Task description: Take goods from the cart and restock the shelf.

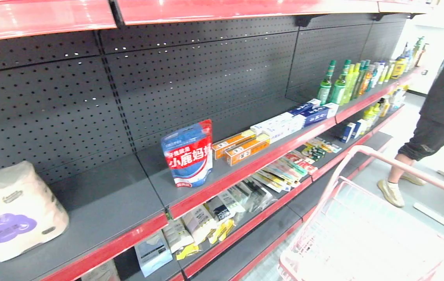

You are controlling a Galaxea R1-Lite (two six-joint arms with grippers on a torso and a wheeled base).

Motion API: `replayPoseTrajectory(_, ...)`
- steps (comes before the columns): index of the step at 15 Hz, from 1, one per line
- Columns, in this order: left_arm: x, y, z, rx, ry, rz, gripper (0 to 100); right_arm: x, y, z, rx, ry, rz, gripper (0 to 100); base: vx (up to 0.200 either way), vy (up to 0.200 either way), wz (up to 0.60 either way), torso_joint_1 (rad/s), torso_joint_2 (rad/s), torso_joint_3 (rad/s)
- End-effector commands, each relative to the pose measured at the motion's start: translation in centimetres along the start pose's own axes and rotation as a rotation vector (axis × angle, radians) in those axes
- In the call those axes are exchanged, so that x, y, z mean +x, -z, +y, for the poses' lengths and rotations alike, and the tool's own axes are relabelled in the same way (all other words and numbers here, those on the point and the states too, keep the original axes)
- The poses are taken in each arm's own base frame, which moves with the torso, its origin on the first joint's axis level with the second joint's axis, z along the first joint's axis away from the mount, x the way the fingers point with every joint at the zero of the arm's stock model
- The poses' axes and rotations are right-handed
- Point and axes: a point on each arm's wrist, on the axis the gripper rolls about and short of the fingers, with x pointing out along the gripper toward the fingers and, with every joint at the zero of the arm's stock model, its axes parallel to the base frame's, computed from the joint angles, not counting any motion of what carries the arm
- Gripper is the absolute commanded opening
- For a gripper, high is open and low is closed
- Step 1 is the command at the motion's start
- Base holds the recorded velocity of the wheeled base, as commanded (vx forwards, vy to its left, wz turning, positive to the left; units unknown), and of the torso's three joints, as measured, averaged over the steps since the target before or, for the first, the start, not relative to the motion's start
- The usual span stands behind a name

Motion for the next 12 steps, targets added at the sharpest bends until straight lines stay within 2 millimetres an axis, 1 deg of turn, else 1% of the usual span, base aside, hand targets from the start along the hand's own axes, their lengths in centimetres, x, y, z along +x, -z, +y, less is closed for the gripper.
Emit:
replayPoseTrajectory(1, 0.00, -0.02, 0.00, 0.000, 0.000, -0.001, 100, 0.01, 0.00, 0.00, -0.001, 0.001, 0.001, 100, 0.000, 0.000, 0.00, 0.000, 0.00, 0.000)
replayPoseTrajectory(5, 0.00, 0.00, 0.00, 0.000, 0.000, 0.001, 100, 0.22, -0.06, -0.01, 0.004, -0.014, 0.029, 100, 0.000, 0.000, 0.00, 0.000, 0.00, 0.000)
replayPoseTrajectory(7, 0.00, -0.02, 0.00, 0.000, 0.000, -0.001, 100, 0.51, -0.19, 0.05, -0.022, 0.051, 0.069, 100, 0.000, 0.000, 0.00, 0.000, 0.00, 0.000)
replayPoseTrajectory(8, 0.00, -0.02, 0.00, 0.000, 0.000, -0.001, 100, 0.54, -0.21, 0.07, -0.051, 0.052, 0.072, 100, 0.000, 0.000, 0.00, 0.000, 0.00, 0.000)
replayPoseTrajectory(12, 0.00, 0.00, 0.00, 0.000, 0.000, 0.001, 100, 0.53, -0.23, 0.07, -0.056, 0.053, 0.064, 100, 0.000, 0.000, 0.00, 0.000, 0.00, 0.000)
